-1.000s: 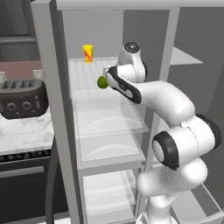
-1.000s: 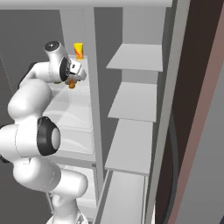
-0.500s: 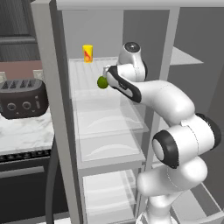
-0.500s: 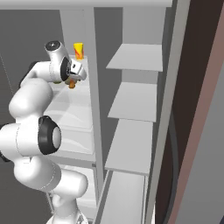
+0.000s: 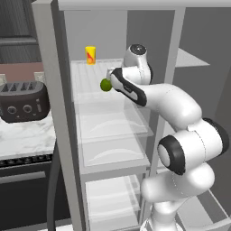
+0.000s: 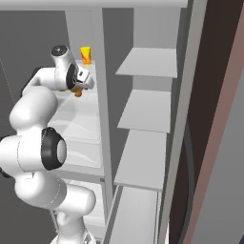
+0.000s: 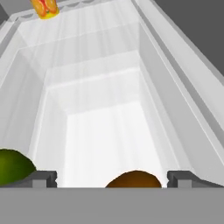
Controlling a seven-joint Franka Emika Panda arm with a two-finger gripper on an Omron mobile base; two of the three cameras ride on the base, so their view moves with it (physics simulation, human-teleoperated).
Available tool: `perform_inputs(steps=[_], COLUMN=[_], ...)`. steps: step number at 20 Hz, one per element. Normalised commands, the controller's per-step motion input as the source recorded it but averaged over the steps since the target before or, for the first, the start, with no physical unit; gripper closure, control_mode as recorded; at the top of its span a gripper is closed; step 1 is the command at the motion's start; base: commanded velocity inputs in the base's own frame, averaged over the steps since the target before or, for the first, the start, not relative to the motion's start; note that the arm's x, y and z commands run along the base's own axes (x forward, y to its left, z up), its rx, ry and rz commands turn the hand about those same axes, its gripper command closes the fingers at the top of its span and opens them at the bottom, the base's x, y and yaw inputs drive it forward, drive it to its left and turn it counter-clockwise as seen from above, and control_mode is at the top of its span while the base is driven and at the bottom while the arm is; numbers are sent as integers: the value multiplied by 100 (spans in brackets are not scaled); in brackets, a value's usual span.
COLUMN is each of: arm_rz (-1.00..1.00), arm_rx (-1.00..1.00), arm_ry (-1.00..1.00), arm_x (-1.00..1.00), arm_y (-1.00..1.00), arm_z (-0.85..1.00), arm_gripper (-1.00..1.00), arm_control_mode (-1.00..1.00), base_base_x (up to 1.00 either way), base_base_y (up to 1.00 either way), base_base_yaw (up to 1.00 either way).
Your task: Take the mushroom and lime from the fridge shelf and place them in the freezer drawer to begin freezing them.
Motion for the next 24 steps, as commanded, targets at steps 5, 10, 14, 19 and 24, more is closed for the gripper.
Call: perform_inputs(steps=[5,10,14,19,24], arm_rz=[-1,-1,-1,-1,-1], arm_rx=[5,3,1,0,0], arm_ry=[0,0,0,0,0], arm_x=[-26,-13,-5,-1,-3], arm_y=[0,0,0,0,1], arm_z=[-2,-5,-2,-8,-8], arm_gripper=[-100,-100,-100,-100,100], arm_control_mode=[-100,-100,-100,-100,-100], base_base_x=[0,0,0,0,0], base_base_y=[0,0,0,0,0], base_base_yaw=[0,0,0,0,0])
